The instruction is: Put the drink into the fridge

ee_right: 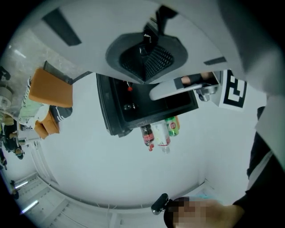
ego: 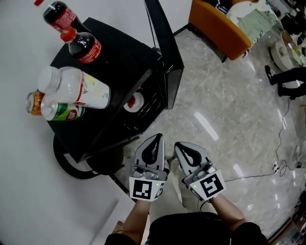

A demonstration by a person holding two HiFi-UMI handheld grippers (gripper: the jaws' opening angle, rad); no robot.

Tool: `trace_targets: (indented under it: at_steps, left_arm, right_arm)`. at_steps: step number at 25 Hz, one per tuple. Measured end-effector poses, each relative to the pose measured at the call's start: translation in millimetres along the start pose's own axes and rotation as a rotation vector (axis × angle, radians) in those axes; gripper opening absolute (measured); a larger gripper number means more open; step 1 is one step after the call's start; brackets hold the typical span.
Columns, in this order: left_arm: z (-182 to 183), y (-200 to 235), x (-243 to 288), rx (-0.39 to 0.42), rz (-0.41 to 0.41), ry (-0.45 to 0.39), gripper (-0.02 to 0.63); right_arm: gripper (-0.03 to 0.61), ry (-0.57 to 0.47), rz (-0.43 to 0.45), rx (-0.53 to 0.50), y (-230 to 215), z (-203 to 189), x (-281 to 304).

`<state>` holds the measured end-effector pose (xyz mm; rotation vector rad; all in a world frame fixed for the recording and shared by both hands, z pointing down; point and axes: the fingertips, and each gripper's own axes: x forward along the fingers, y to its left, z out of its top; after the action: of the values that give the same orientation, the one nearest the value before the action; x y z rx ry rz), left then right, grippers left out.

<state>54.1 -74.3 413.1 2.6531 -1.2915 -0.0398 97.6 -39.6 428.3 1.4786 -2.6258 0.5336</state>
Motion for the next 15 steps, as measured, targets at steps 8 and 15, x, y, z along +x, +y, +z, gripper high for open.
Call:
trace_targets:
  at_steps: [8,15]
  left_arm:
    - [68.1,-14.7,-21.4,0.048,0.006,-0.029,0.009]
    - [117.0,-27.6,-43.2,0.052,0.036,-0.062,0.009]
  right_arm:
    - [0.014,-0.018,0.015,-0.009,24.8,56.1,-13.5]
    - [0.014,-0.068,0.075,-0.012,59.9,102.9,-21.2]
